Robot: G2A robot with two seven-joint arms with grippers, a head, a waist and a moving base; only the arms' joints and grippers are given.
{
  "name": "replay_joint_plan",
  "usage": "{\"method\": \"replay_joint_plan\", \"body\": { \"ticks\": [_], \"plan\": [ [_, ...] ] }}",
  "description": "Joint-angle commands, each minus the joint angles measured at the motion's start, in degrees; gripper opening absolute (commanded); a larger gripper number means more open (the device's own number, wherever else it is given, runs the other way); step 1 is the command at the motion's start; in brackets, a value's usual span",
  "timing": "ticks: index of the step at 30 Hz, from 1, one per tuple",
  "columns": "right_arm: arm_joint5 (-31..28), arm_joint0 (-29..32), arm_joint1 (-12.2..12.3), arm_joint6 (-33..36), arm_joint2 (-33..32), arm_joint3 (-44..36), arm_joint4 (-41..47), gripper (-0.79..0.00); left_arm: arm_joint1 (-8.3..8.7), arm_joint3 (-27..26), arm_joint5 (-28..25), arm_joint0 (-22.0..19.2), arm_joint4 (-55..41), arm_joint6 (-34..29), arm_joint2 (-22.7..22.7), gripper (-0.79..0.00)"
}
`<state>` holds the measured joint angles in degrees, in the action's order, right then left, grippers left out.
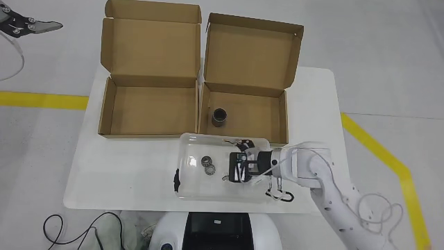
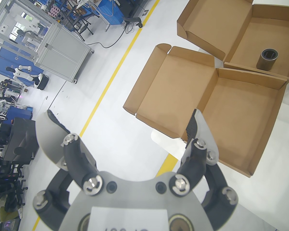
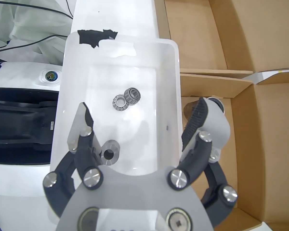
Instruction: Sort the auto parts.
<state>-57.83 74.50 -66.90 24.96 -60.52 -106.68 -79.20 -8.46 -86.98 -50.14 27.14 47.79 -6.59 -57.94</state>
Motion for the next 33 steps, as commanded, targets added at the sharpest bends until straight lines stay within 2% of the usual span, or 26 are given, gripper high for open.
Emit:
{"method": "replay_joint_plan", "body": {
  "ticks": [1, 2, 4, 6, 12, 23, 33],
  "plan": [
    [-0.2, 1.1, 0.4, -0.2, -0.5, -0.1, -0.3, -0.123, 0.00, 0.0, 0.0, 0.0, 0.0, 0.0, 0.0, 0.000],
    [-0.2, 1.7, 0.6, -0.3, -0.7, -0.1, -0.4, -0.145, 0.00, 0.0, 0.0, 0.0, 0.0, 0.0, 0.0, 0.000],
    [-0.2, 2.5, 1.0, -0.5, -1.0, -0.1, -0.3, -0.243, 0.00, 0.0, 0.0, 0.0, 0.0, 0.0, 0.0, 0.000],
    [-0.2, 3.1, 1.3, -0.3, -1.1, 0.1, -0.4, -0.262, 0.00, 0.0, 0.0, 0.0, 0.0, 0.0, 0.0, 0.000],
    [0.8, 3.5, 1.8, 3.3, -0.6, 1.3, 0.3, -0.191, 0.00, 0.0, 0.0, 0.0, 0.0, 0.0, 0.0, 0.000],
    [3.1, 1.5, 1.8, 13.1, 3.0, 2.8, 5.7, -0.191, 0.00, 0.0, 0.0, 0.0, 0.0, 0.0, 0.0, 0.000],
    [7.8, -0.9, 1.7, 24.8, 6.5, 4.4, 11.8, -0.182, 0.00, 0.0, 0.0, 0.0, 0.0, 0.0, 0.0, 0.000]
  ]
}}
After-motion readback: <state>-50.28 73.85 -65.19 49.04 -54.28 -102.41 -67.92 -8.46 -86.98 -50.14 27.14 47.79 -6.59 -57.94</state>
